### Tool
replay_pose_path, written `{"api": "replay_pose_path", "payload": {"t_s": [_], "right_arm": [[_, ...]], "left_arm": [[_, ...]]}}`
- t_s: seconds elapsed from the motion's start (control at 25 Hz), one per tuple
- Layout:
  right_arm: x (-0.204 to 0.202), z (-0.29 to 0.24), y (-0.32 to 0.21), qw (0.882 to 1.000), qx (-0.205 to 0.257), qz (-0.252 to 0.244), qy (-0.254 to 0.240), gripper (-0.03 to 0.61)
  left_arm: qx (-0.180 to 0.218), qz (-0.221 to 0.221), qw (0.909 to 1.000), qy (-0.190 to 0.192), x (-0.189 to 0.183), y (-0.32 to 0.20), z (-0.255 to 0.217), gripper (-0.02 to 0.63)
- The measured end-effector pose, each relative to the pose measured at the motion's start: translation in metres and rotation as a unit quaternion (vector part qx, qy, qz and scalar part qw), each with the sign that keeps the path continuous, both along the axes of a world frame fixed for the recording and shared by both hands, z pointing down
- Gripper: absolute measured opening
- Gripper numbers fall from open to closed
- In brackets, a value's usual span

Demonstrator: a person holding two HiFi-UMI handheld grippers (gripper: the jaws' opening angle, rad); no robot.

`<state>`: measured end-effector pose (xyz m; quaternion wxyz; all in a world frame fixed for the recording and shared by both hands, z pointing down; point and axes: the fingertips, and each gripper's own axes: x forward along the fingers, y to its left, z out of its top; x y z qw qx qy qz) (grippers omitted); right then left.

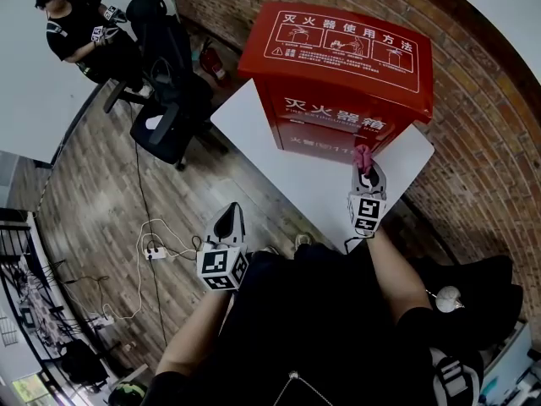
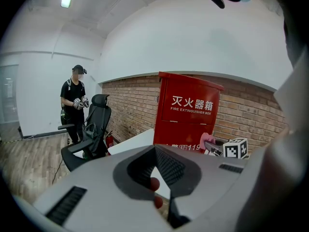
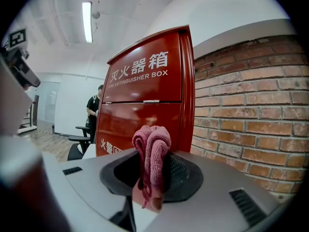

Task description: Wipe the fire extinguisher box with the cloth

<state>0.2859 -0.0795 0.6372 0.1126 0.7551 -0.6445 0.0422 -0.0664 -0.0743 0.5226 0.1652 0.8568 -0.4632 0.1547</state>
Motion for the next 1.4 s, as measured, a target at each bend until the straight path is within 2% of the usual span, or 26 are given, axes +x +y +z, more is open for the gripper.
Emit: {"api": "replay_pose_path", "payload": {"t_s": [0.64,1.4], "right_arm": [[-0.026,-0.002,-0.017,0.999,0.028,-0.035,-0.008,0.11],[-0.074,-0.002,-0.05,0.994,0.034,-0.101,-0.012,0.11]], "left_arm": [[0.001,-0.02,0.9998,-0.003,-0.013,0.011,0.001,0.028],[0.0,-0.06,0.9982,-0.011,-0.034,0.019,0.003,0.028]]}}
